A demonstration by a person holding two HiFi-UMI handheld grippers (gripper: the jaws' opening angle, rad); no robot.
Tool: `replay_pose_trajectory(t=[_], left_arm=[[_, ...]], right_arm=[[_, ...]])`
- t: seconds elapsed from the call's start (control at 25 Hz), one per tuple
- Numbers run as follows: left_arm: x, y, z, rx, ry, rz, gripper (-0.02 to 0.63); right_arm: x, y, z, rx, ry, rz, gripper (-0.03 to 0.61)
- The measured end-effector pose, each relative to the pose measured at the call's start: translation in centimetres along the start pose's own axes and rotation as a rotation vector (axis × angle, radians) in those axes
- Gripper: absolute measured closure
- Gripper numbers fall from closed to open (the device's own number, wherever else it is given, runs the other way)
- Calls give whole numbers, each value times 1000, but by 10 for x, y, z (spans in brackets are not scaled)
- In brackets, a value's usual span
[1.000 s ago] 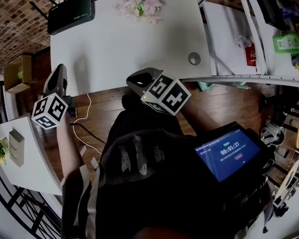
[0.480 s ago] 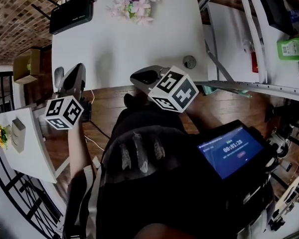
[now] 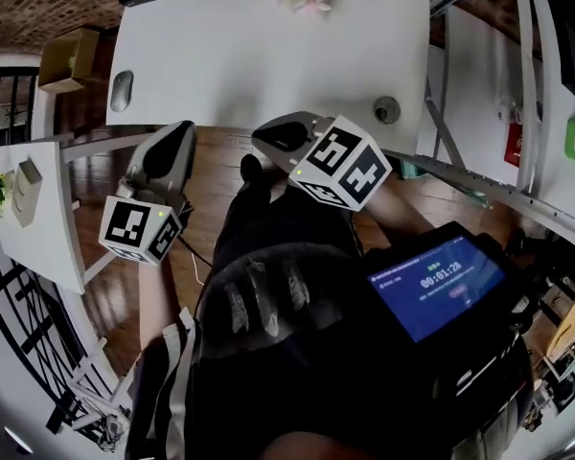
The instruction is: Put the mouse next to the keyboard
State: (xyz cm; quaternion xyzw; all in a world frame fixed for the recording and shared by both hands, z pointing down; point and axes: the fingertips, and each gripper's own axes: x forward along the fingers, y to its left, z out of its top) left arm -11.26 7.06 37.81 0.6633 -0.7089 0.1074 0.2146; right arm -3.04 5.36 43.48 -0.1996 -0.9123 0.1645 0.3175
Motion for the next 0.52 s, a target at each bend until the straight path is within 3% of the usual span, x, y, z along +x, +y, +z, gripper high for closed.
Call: replay_pose_trajectory(t=[0.16,0.52], left_arm=[[-27,8,8,72,-37,8,612],[-93,65,4,96,-167,-81,611]], right_arm=[[19,19,25,-94,3,-7,572],[102,77,103,-423,72,-85,572]])
